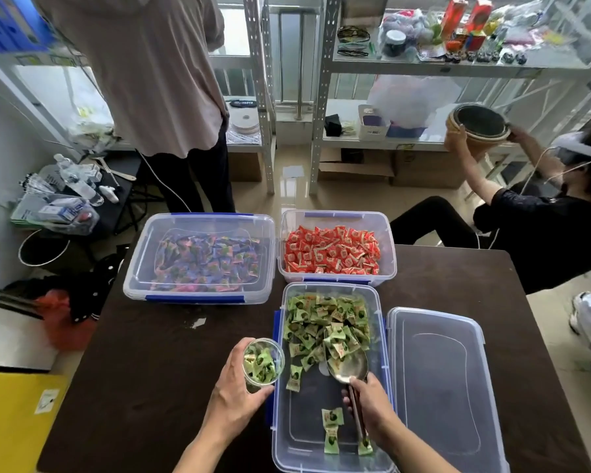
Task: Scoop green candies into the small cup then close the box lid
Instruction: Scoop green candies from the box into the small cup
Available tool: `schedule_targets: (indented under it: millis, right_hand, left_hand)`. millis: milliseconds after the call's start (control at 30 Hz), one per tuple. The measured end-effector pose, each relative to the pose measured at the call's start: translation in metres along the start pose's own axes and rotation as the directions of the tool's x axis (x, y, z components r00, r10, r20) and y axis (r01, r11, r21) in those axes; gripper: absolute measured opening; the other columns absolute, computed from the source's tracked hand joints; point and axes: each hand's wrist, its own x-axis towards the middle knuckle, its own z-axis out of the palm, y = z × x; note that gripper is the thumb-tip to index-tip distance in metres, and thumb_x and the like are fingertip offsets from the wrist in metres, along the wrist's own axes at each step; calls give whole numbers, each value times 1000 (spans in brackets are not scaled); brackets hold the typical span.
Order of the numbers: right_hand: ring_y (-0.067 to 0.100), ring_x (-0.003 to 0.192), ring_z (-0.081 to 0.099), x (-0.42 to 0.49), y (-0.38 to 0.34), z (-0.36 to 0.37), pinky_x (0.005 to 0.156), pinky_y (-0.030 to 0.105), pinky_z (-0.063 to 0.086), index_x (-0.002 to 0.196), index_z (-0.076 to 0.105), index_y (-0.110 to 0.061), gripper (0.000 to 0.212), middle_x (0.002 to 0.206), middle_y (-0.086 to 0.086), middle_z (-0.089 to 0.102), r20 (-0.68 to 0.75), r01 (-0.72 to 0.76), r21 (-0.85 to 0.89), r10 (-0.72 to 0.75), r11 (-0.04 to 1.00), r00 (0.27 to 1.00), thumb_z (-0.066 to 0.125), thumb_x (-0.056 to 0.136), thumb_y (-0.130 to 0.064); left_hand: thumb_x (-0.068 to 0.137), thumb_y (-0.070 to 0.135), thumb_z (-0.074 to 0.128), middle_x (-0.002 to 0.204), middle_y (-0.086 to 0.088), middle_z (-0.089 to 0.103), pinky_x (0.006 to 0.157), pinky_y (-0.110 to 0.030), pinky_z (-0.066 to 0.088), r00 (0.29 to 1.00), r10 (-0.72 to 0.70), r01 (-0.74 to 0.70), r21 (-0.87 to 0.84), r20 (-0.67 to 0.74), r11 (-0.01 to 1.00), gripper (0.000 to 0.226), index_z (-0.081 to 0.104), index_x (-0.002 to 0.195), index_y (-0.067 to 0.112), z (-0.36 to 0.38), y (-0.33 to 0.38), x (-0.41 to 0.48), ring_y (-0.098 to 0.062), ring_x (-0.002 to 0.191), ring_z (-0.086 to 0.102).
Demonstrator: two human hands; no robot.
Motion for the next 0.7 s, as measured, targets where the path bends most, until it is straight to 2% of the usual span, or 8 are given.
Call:
schedule_targets:
  millis: [133, 233, 367, 467, 533, 600, 700]
  right_hand:
    - [19, 48, 53, -37, -8, -19, 45, 27, 39, 111, 56, -10, 15, 65, 13, 59, 61, 80, -136, -73, 987, 996, 50, 97, -7]
    - [19, 49, 50, -59, -21, -32, 48, 28, 36, 118, 58, -14, 24, 61, 9, 58, 165, 167, -184, -137, 969, 977, 53, 95, -8]
    - [13, 51, 51, -88, -52, -36, 48, 26, 40, 121, 58, -23, 31, 63, 2, 61, 302, 281, -283, -193, 917, 933, 51, 99, -3]
    - [11, 55, 54, -103, -78, -23, 50, 24, 44, 123, 58, -30, 34, 70, 2, 64, 375, 326, -390, -175, 861, 910, 51, 98, -8]
    - [12, 61, 57, -109, -93, -10, 56, 30, 49, 123, 57, -36, 34, 77, 2, 67, 396, 378, -522, -176, 765, 901, 51, 94, -19]
    - [10, 65, 60, -113, -102, 4, 62, 32, 52, 119, 56, -36, 29, 81, 2, 69, 418, 440, -650, -192, 620, 888, 47, 93, -27]
    - [25, 81, 66, -121, -112, 25, 73, 40, 55, 112, 51, -26, 21, 96, 6, 71, 430, 497, -776, -250, 388, 867, 43, 95, -34]
  left_hand:
    - [70, 25, 92, 140, 24, 49, 111, -22, 41, 1000, 13, -13, -1, -13, 1000, 95, 35, 143, 45, 1, 0, 0, 1, 129, 51]
    - [70, 25, 93, 142, 23, 49, 113, -28, 43, 999, 35, -35, 14, -25, 999, 96, 36, 145, 42, 1, -2, 1, -2, 131, 51]
    - [69, 23, 94, 144, 22, 49, 115, -35, 44, 999, 42, -41, 20, -15, 999, 97, 37, 145, 44, 2, -3, 2, -7, 133, 52]
    - [69, 23, 93, 146, 22, 48, 117, -37, 44, 998, 56, -56, 20, -11, 998, 99, 37, 147, 45, 2, -4, 3, -6, 136, 50]
    - [69, 24, 94, 145, 23, 49, 115, -37, 46, 998, 55, -55, 17, -12, 998, 98, 37, 147, 44, 3, -5, 3, -5, 133, 52]
    - [69, 26, 92, 143, 25, 49, 113, -36, 47, 999, 44, -44, 4, -22, 999, 97, 37, 146, 47, 3, -5, 3, -4, 132, 52]
    - [69, 28, 88, 144, 25, 50, 113, -37, 47, 999, 30, -30, -22, -23, 999, 93, 38, 145, 49, 4, -4, 2, -5, 132, 52]
